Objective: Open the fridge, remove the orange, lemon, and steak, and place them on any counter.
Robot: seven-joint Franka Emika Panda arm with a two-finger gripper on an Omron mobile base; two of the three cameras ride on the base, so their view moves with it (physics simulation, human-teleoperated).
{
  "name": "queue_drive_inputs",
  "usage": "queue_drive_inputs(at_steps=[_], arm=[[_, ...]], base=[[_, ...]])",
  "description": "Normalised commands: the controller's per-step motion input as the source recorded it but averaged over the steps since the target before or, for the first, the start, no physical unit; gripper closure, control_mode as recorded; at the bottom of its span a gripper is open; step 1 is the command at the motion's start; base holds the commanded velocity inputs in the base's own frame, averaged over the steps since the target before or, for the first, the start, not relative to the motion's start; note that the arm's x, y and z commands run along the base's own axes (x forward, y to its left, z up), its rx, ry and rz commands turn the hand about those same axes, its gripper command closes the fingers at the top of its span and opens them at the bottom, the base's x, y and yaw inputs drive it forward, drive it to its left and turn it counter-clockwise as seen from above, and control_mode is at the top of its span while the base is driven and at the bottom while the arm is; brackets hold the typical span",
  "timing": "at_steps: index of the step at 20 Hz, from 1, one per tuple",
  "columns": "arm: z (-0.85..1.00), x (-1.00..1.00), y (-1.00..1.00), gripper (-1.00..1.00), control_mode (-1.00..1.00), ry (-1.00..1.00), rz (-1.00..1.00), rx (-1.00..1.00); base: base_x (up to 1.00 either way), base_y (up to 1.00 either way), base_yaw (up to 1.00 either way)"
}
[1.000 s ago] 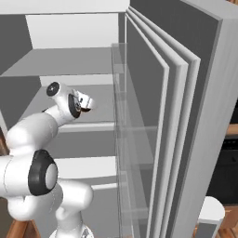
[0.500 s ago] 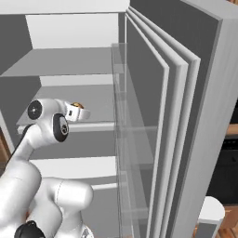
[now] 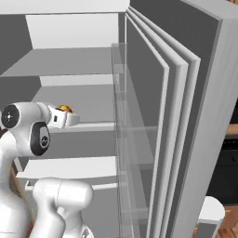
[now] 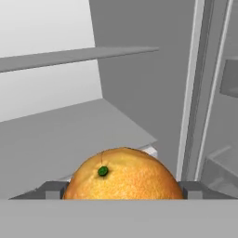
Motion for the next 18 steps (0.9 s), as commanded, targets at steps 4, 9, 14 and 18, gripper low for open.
queue_drive_inputs(at_steps=[4, 9, 14, 18], arm=[[0.0, 0.0, 0.0, 1.0, 1.0, 0.0, 0.0, 0.0], [0.0, 0.0, 0.0, 1.0, 1.0, 0.0, 0.0, 0.0], [0.0, 0.0, 0.0, 1.0, 1.0, 0.0, 0.0, 0.0], [0.0, 0.0, 0.0, 1.0, 1.0, 0.0, 0.0, 0.0]], base=[[-0.98, 0.32, -0.03], [-1.0, 0.72, -0.21], [-1.0, 0.47, -0.62], [-0.84, 0.12, -0.81]])
